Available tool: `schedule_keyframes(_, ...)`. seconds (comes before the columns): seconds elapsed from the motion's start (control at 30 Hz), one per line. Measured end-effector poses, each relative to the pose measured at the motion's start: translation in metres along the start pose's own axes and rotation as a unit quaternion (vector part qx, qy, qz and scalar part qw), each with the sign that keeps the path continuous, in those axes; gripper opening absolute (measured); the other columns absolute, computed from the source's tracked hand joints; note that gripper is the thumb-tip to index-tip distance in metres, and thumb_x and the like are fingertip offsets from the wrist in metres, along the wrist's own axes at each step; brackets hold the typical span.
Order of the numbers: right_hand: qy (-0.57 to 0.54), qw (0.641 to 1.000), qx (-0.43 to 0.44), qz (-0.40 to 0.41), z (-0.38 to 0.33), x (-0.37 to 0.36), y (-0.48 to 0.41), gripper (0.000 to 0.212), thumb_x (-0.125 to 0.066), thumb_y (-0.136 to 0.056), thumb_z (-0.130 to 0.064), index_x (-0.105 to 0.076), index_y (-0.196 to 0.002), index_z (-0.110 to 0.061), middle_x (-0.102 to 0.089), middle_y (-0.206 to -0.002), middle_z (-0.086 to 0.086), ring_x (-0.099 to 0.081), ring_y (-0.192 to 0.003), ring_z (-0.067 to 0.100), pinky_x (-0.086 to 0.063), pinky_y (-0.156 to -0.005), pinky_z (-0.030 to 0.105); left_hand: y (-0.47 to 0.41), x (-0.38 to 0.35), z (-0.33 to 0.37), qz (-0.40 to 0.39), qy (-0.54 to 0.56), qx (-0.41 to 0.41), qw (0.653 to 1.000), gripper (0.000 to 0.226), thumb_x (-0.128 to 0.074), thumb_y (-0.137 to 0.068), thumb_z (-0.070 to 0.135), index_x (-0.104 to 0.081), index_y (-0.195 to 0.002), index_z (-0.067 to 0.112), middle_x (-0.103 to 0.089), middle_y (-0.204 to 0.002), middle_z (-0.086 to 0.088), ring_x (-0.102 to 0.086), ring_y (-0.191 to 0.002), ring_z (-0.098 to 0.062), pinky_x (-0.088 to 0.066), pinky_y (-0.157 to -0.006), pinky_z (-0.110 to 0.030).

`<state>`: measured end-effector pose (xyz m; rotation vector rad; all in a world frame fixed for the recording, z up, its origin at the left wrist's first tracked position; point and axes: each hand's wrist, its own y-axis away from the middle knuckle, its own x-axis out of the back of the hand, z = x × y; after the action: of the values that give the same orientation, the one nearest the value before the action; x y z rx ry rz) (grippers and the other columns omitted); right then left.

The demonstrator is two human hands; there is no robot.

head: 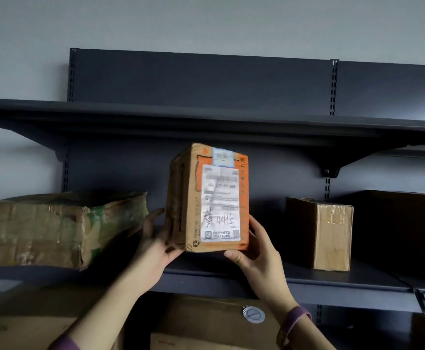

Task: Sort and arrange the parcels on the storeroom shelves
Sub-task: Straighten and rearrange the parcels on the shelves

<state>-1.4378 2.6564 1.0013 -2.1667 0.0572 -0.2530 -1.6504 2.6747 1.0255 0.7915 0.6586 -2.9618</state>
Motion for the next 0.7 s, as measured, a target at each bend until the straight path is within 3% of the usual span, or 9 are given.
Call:
schedule_keyframes(0.07, -0.004, 1.000, 0.011, 0.002, -0.001, 0.000, 0.000, 0.074, -0.082, -0.071, -0.037, -0.045, -0.135, -0.038, -0.063, -0.126, -0.023, -0.061, -0.116, 0.002, -0.049, -0.092, 0.015, -0.003, -0.005, 0.000, 0.033, -0.029, -0.008, 0.999, 0.035, -0.035, -0.101, 0.002, -0.052, -0.119, 0.028, -0.067, -0.096, -0.004, -0.066, -0.063, -0.009, -0.054, -0.051, -0.029)
schedule_keyframes(0.1, -0.008, 1.000, 0.015, 0.001, -0.001, 0.000, 0.001, 0.075, -0.083, -0.071, -0.034, -0.045, -0.136, -0.036, -0.063, -0.127, -0.021, -0.061, -0.118, 0.003, -0.050, -0.093, 0.016, -0.003, -0.008, 0.002, 0.036, -0.025, 0.004, 0.999, 0.034, -0.036, -0.100, 0.004, -0.054, -0.120, 0.024, -0.067, -0.103, -0.007, -0.063, -0.064, -0.010, -0.054, -0.054, -0.031)
schedule_keyframes(0.17, -0.013, 1.000, 0.019, -0.006, -0.002, 0.000, 0.001, 0.074, -0.082, -0.072, -0.032, -0.046, -0.136, -0.037, -0.061, -0.130, -0.021, -0.059, -0.121, 0.002, -0.050, -0.093, 0.016, -0.002, -0.008, 0.005, 0.024, -0.033, 0.027, 0.999, 0.026, -0.042, -0.100, 0.014, -0.062, -0.114, 0.023, -0.065, -0.123, -0.010, -0.065, -0.084, -0.017, -0.054, -0.071, -0.037)
schedule_keyframes(0.23, -0.009, 1.000, 0.020, -0.009, -0.002, 0.000, 0.001, 0.073, -0.082, -0.072, -0.032, -0.047, -0.135, -0.040, -0.061, -0.131, -0.022, -0.058, -0.121, 0.000, -0.049, -0.094, 0.015, 0.002, -0.005, 0.005, -0.013, -0.080, 0.013, 0.997, 0.023, -0.048, -0.098, 0.020, -0.066, -0.106, 0.032, -0.069, -0.117, -0.004, -0.065, -0.104, -0.021, -0.054, -0.085, -0.042)
schedule_keyframes(0.3, -0.007, 1.000, 0.020, -0.008, -0.004, 0.000, 0.001, 0.073, -0.083, -0.072, -0.036, -0.048, -0.135, -0.043, -0.061, -0.132, -0.020, -0.057, -0.122, 0.002, -0.048, -0.095, 0.016, 0.007, -0.003, 0.006, -0.053, -0.107, 0.008, 0.993, 0.024, -0.047, -0.098, 0.024, -0.063, -0.115, 0.031, -0.069, -0.117, -0.002, -0.063, -0.113, -0.021, -0.050, -0.095, -0.045)
schedule_keyframes(0.4, -0.008, 1.000, 0.018, -0.009, -0.006, -0.001, 0.000, 0.073, -0.082, -0.071, -0.041, -0.048, -0.135, -0.047, -0.061, -0.133, -0.019, -0.057, -0.123, 0.003, -0.049, -0.097, 0.018, 0.009, -0.006, 0.009, -0.080, -0.102, 0.027, 0.991, 0.031, -0.038, -0.100, 0.039, -0.064, -0.115, 0.033, -0.071, -0.115, 0.003, -0.065, -0.109, -0.015, -0.052, -0.090, -0.038)
schedule_keyframes(0.57, -0.013, 1.000, 0.019, -0.012, -0.006, -0.001, 0.000, 0.073, -0.083, -0.070, -0.043, -0.048, -0.134, -0.050, -0.061, -0.133, -0.018, -0.058, -0.123, 0.005, -0.050, -0.097, 0.022, 0.012, -0.013, 0.007, -0.042, -0.073, 0.045, 0.995, 0.039, -0.034, -0.097, 0.053, -0.069, -0.105, 0.037, -0.073, -0.107, 0.008, -0.067, -0.102, -0.011, -0.052, -0.081, -0.035)
schedule_keyframes(0.7, -0.054, 0.998, 0.012, -0.028, -0.021, 0.002, 0.009, 0.086, -0.082, -0.070, -0.043, -0.042, -0.145, -0.027, -0.056, -0.141, -0.007, -0.051, -0.132, 0.015, -0.047, -0.104, 0.032, 0.019, -0.027, 0.011, -0.032, -0.043, 0.038, 0.998, 0.048, -0.031, -0.095, 0.056, -0.076, -0.094, 0.037, -0.074, -0.106, 0.007, -0.069, -0.100, -0.011, -0.050, -0.086, -0.035)
